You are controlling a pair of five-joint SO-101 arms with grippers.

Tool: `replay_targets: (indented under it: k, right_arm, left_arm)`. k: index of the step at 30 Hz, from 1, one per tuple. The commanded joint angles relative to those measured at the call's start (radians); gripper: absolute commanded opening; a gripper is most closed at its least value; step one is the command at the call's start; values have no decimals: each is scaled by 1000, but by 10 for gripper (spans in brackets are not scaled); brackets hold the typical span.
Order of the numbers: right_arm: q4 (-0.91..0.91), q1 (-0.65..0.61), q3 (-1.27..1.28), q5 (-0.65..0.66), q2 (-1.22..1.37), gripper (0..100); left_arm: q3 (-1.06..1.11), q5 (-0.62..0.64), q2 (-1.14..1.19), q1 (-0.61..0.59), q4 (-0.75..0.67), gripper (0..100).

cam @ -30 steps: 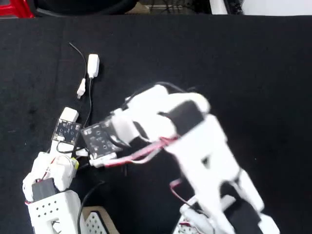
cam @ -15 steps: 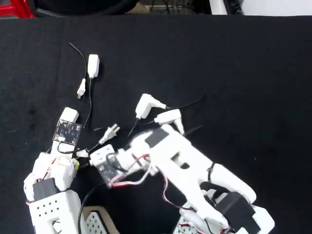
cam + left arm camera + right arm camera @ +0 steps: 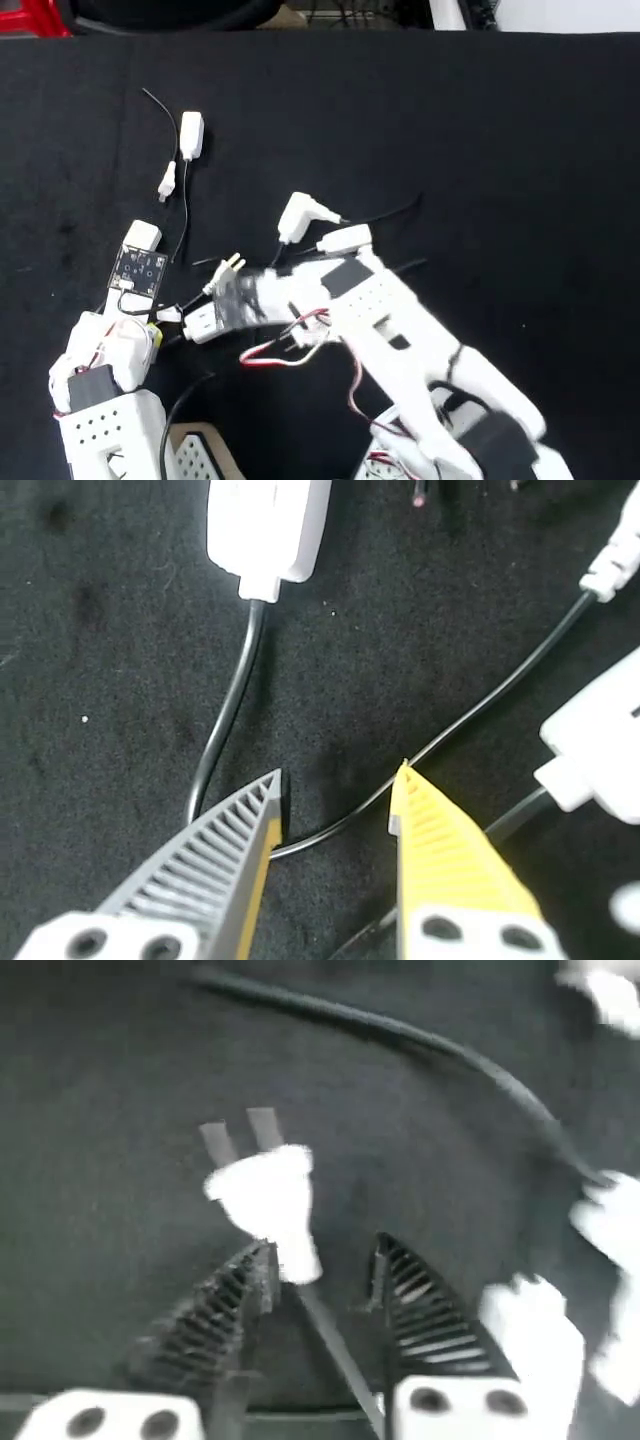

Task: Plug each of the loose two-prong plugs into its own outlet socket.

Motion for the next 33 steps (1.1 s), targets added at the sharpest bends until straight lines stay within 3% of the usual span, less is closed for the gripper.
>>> replay_targets:
  k: [1, 7, 11, 15, 21, 27, 33]
  right_arm:
    - [58, 23, -101, -419, -130, 145]
    - [110, 11, -61, -1284, -234, 149]
    - [92, -25, 44, -1637, -232, 233]
    - [49, -41, 99, -1686, -232, 302]
    - [-40, -35, 104, -1761, -120, 190]
    - [-184, -37, 64, -1896, 150, 185]
    - [-153, -37, -15, -1898, 288, 180]
  left_arm:
    - [-8, -6, -8, -5, -17, 178]
    - [-8, -5, -8, -7, -15, 178]
    - [-8, -5, -8, -8, -15, 177]
    - [-8, -6, -8, -8, -15, 177]
    - [-8, -6, -8, -8, -17, 177]
    - [-8, -8, -8, -8, -17, 177]
    - [-8, -8, -8, -8, -18, 177]
